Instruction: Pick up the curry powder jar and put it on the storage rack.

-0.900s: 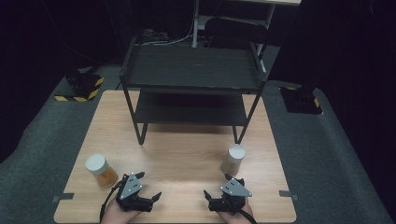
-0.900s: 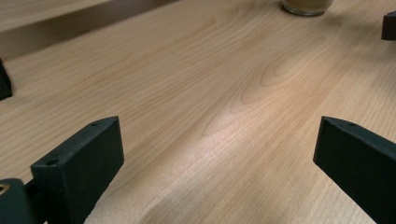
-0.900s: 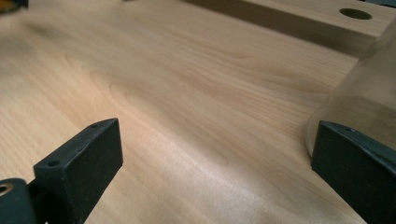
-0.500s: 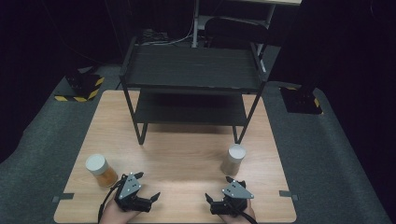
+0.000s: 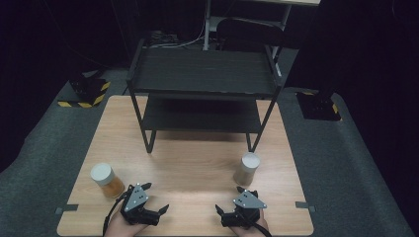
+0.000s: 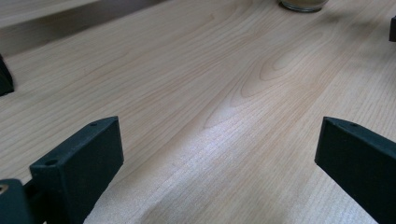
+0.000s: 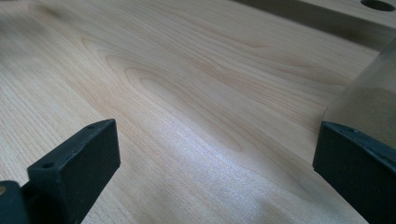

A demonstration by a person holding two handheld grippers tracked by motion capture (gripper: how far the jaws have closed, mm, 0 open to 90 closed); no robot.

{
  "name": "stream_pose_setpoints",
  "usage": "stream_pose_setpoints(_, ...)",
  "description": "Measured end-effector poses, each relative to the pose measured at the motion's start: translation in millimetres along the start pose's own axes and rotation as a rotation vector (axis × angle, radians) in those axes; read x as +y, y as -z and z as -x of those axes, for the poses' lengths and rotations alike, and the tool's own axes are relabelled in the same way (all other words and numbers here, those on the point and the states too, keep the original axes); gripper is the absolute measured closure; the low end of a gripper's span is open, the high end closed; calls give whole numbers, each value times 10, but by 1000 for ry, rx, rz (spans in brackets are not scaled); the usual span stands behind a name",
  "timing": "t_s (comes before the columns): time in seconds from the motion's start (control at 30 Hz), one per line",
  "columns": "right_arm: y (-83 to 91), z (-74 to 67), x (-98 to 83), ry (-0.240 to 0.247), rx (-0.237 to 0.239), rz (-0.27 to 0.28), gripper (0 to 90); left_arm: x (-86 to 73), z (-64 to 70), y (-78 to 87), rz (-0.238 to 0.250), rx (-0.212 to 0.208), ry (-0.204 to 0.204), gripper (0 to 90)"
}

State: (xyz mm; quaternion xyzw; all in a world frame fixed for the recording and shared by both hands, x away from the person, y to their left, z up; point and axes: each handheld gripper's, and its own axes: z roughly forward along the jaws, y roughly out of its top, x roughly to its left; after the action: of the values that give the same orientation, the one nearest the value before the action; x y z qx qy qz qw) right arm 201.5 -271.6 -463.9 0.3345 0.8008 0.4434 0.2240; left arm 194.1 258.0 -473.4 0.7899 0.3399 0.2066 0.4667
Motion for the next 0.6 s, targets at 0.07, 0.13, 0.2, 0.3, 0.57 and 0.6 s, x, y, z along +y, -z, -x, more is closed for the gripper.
stream_pose_setpoints(0.07, 0, 7, 0, -3, 3, 0, 1, -9, -8, 8, 4, 1, 5, 12)
stream_pose_setpoints(0.13, -2, 15, 1, -7, 6, 0, 1, -12, -16, 15, 8, 2, 4, 12)
stream_pose_setpoints(0.2, -4, 18, 4, -8, 8, -1, 1, -15, -22, 27, 14, 2, 10, 12)
stream_pose_setpoints(0.3, -7, 13, 7, 3, 10, -2, 2, -13, -27, 56, 26, 3, 10, 12)
stream_pose_setpoints(0.57, -4, 24, -1, -3, 13, 2, 4, -24, -39, 131, 66, -3, 20, 12)
stream_pose_setpoints(0.6, -4, 25, 0, -3, 14, 2, 4, -24, -42, 140, 70, -3, 17, 12)
